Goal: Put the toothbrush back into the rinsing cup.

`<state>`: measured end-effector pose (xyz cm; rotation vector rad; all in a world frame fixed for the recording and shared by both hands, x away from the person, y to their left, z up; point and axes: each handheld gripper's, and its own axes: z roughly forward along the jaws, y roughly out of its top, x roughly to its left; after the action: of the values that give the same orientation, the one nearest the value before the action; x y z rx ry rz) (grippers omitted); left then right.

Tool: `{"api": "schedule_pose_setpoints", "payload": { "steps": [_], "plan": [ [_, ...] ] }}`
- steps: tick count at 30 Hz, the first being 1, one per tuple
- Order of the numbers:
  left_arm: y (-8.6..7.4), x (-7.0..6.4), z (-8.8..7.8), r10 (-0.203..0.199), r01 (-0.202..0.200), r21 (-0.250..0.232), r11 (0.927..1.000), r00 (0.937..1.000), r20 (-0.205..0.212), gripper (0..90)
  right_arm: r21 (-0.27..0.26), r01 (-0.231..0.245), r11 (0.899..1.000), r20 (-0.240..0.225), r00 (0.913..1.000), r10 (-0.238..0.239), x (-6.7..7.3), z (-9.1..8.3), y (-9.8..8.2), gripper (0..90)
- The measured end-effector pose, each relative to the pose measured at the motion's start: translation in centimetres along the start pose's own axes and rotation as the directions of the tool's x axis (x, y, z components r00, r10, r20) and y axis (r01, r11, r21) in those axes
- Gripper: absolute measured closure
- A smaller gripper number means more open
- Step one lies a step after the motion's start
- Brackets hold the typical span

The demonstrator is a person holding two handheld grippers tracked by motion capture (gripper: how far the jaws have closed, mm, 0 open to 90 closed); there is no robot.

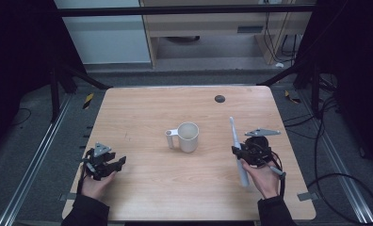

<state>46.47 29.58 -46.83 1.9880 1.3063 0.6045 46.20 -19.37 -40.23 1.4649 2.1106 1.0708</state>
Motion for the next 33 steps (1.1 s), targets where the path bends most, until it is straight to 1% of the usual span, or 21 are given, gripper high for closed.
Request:
{"api": "schedule_pose_setpoints", "payload": {
  "steps": [2, 6, 7, 8, 9, 12, 16, 21, 22, 23, 24, 29, 30, 31, 33],
  "plan": [
    [0.0, 0.0, 0.0, 0.000, 0.000, -0.001, 1.0000, 1.0000, -0.001, 48.3, -0.050, -0.020, 0.999, -0.010, 0.9998, 0.020, -0.1, -0.3, 0.1, 67.6],
    [0.0, 0.0, 0.0, 0.000, 0.000, -0.002, 1.0000, 1.0000, -0.003, 48.1, -0.139, -0.031, 0.990, -0.007, 0.9995, 0.030, -0.1, -0.7, 0.5, 67.6],
    [0.0, 0.0, 0.0, 0.000, 0.000, -0.002, 1.0000, 1.0000, -0.004, 48.1, -0.159, -0.032, 0.987, -0.004, 0.9995, 0.031, 0.0, -0.7, 0.6, 67.6],
    [0.0, 0.0, 0.0, 0.000, 0.000, -0.002, 1.0000, 1.0000, -0.004, 48.0, -0.159, -0.032, 0.987, -0.004, 0.9995, 0.031, 0.0, -0.7, 0.6, 67.6],
    [0.0, 0.0, 0.0, 0.000, 0.000, -0.001, 1.0000, 1.0000, -0.004, 47.9, -0.194, -0.035, 0.980, 0.000, 0.9994, 0.036, 0.1, -0.8, 1.0, 67.6],
    [0.0, 0.0, 0.0, -0.002, 0.002, -0.003, 1.0000, 1.0000, -0.004, 47.9, -0.240, -0.046, 0.970, -0.006, 0.9989, 0.046, 0.4, -0.8, 1.6, 67.6],
    [0.0, 0.0, 0.0, -0.002, 0.002, -0.003, 1.0000, 1.0000, -0.004, 47.9, -0.289, -0.051, 0.956, -0.014, 0.9987, 0.049, 1.1, -0.5, 2.5, 67.7],
    [0.0, 0.0, 0.0, -0.001, 0.001, -0.004, 1.0000, 1.0000, -0.004, 47.9, -0.354, -0.062, 0.933, -0.032, 0.9980, 0.054, 2.1, 0.1, 3.7, 67.6],
    [0.0, 0.0, 0.0, -0.001, 0.001, -0.004, 1.0000, 1.0000, -0.004, 47.9, -0.366, -0.066, 0.928, -0.036, 0.9977, 0.057, 2.3, 0.2, 3.9, 67.7],
    [0.0, 0.0, 0.0, -0.001, 0.001, -0.003, 1.0000, 1.0000, -0.004, 47.9, -0.366, -0.066, 0.928, -0.036, 0.9977, 0.057, 2.3, 0.2, 3.9, 67.7],
    [0.0, 0.0, 0.1, -0.001, 0.001, -0.003, 1.0000, 1.0000, -0.004, 47.9, -0.382, -0.069, 0.921, -0.043, 0.9974, 0.057, 2.6, 0.3, 4.4, 67.7],
    [0.0, 0.0, 0.1, -0.003, 0.003, -0.004, 1.0000, 1.0000, -0.005, 47.9, -0.422, -0.071, 0.904, -0.050, 0.9973, 0.054, 3.3, 0.5, 5.4, 67.6],
    [0.0, 0.0, 0.1, -0.003, 0.003, -0.004, 1.0000, 1.0000, -0.005, 47.7, -0.422, -0.071, 0.904, -0.050, 0.9973, 0.054, 3.3, 0.5, 5.4, 67.6],
    [0.0, 0.0, 0.1, -0.005, 0.005, -0.005, 1.0000, 1.0000, -0.004, 47.6, -0.438, -0.077, 0.896, -0.056, 0.9967, 0.058, 3.5, 0.5, 5.8, 67.7],
    [0.0, 0.1, 0.1, -0.005, 0.005, -0.005, 1.0000, 1.0000, -0.003, 47.4, -0.457, -0.081, 0.886, -0.061, 0.9964, 0.060, 3.6, 0.5, 6.0, 67.7]
  ]
}}
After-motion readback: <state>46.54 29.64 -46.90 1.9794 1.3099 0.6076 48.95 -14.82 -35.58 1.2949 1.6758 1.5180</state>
